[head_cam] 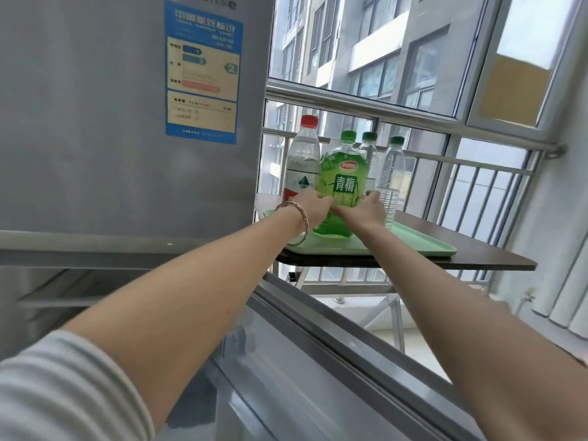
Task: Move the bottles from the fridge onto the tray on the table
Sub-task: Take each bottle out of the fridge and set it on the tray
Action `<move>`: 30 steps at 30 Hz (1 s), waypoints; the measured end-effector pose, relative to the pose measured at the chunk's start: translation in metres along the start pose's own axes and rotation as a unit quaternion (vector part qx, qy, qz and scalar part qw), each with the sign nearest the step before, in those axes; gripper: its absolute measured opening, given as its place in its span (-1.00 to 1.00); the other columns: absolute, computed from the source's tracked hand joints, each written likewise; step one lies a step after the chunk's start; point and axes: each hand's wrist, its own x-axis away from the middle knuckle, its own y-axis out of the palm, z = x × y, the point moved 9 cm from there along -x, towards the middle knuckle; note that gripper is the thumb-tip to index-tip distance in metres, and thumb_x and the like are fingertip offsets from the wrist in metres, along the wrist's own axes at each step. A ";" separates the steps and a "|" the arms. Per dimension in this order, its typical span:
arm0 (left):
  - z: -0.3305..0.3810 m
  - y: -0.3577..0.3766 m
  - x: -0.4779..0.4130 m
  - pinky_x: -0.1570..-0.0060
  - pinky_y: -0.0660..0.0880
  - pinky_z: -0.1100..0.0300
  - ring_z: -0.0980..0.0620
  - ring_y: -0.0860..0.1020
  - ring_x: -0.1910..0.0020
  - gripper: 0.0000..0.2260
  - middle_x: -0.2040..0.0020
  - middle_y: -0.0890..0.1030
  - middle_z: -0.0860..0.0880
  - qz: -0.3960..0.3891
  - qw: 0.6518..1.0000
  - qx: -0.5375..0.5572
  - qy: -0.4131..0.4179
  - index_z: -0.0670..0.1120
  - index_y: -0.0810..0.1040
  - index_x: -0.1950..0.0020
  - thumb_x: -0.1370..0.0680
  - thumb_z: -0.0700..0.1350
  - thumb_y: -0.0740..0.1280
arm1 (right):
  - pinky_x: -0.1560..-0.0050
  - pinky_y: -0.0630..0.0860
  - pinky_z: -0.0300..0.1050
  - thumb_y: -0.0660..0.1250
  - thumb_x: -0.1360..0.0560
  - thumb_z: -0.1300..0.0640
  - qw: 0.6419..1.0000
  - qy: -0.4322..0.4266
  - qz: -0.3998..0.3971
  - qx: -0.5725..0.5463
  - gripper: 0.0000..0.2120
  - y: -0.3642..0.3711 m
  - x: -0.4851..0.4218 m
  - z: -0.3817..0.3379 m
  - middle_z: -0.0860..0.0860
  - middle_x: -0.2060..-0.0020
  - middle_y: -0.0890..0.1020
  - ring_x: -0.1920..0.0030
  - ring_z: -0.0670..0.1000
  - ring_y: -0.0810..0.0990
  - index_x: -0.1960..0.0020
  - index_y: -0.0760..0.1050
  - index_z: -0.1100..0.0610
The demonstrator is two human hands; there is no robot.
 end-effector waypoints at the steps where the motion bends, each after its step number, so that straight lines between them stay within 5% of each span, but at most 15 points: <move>1: 0.000 -0.006 0.006 0.10 0.50 0.12 -0.01 0.47 0.18 -0.74 0.15 0.52 -0.08 0.002 1.000 -0.001 -0.004 -0.17 0.54 -0.09 -0.62 -0.04 0.16 | 0.09 0.52 -0.05 0.48 -0.32 -0.10 1.000 -0.017 0.014 0.013 -0.33 -0.008 0.014 -0.010 0.13 -0.10 0.52 -0.04 0.10 0.53 -0.25 0.28 0.19; 4: 0.001 -0.025 0.035 0.13 0.55 0.14 0.01 0.50 0.16 -0.75 0.05 0.55 -0.10 0.004 1.000 -0.016 -0.017 -0.20 0.52 -0.13 -0.62 -0.07 0.18 | 0.26 0.45 -0.15 0.36 -0.47 0.16 0.995 -0.074 -0.023 0.056 -0.67 -0.005 0.048 -0.037 0.12 0.05 0.53 0.19 0.01 0.47 -0.16 0.35 0.24; 9: -0.008 -0.054 0.094 0.11 0.59 0.07 -0.06 0.59 0.09 -0.63 -0.04 0.64 -0.17 -0.020 0.996 -0.037 -0.073 -0.25 0.53 -0.15 -0.60 0.05 0.20 | 0.19 0.53 -0.06 0.34 -0.50 0.14 0.978 -0.162 -0.103 0.078 -0.80 0.023 0.121 -0.090 0.07 0.21 0.57 0.17 0.09 0.55 -0.02 0.49 0.26; 12: -0.034 -0.076 0.125 0.21 0.55 0.13 -0.04 0.58 0.24 -0.71 0.14 0.63 -0.15 -0.053 0.985 -0.086 -0.137 -0.24 0.54 -0.02 -0.62 -0.05 0.15 | 0.06 0.60 0.06 0.39 -0.46 0.07 0.962 -0.181 -0.178 0.100 -0.70 0.059 0.162 -0.108 0.17 0.12 0.66 0.10 0.17 0.64 -0.01 0.55 0.31; 17: -0.107 -0.114 0.166 0.18 0.56 0.08 -0.08 0.59 0.28 -0.74 0.17 0.61 -0.17 -0.130 0.941 -0.172 -0.262 -0.23 0.53 0.07 -0.60 -0.18 0.08 | 0.23 0.52 -0.06 0.32 -0.48 -0.02 0.926 -0.191 -0.291 0.150 -0.67 0.130 0.229 -0.120 0.15 0.16 0.63 0.19 0.17 0.62 -0.04 0.55 0.23; 22: -0.197 -0.141 0.200 -0.07 0.57 0.01 -0.12 0.62 -0.05 -0.74 0.00 0.63 -0.15 -0.187 0.890 -0.217 -0.356 -0.21 0.55 0.01 -0.62 -0.14 0.09 | 0.43 0.51 -0.22 0.22 -0.52 -0.14 0.877 -0.172 -0.410 0.184 -0.66 0.222 0.283 -0.100 0.00 0.51 0.59 0.45 0.06 0.56 0.16 0.51 0.14; 25: -0.264 -0.151 0.211 -0.24 0.50 -0.05 -0.13 0.59 -0.16 -0.76 -0.10 0.61 -0.13 -0.192 0.863 -0.248 -0.397 -0.19 0.56 0.00 -0.59 -0.10 0.15 | 0.19 0.64 -0.05 0.22 -0.53 -0.08 0.840 -0.152 -0.479 0.205 -0.70 0.288 0.310 -0.077 0.08 0.17 0.63 0.22 0.12 0.61 -0.07 0.53 0.14; 28: -0.315 -0.153 0.214 -0.02 0.59 -0.01 -0.12 0.61 -0.11 -0.68 -0.14 0.59 -0.13 -0.167 0.860 -0.247 -0.414 -0.22 0.49 -0.22 -0.56 -0.08 0.18 | 0.34 0.42 -0.14 0.24 -0.54 0.19 0.824 -0.161 -0.496 0.219 -0.71 0.343 0.316 -0.056 0.05 0.08 0.52 0.10 0.08 0.50 -0.24 0.50 0.18; 30: -0.345 -0.150 0.205 -0.11 0.58 0.01 -0.11 0.62 -0.09 -0.68 -0.06 0.59 -0.14 -0.150 0.869 -0.240 -0.407 -0.23 0.46 -0.25 -0.55 -0.12 0.18 | 0.41 0.33 -0.18 0.25 -0.53 0.25 0.820 -0.142 -0.504 0.232 -0.71 0.378 0.315 -0.040 0.10 0.07 0.55 0.10 0.05 0.48 -0.25 0.47 0.18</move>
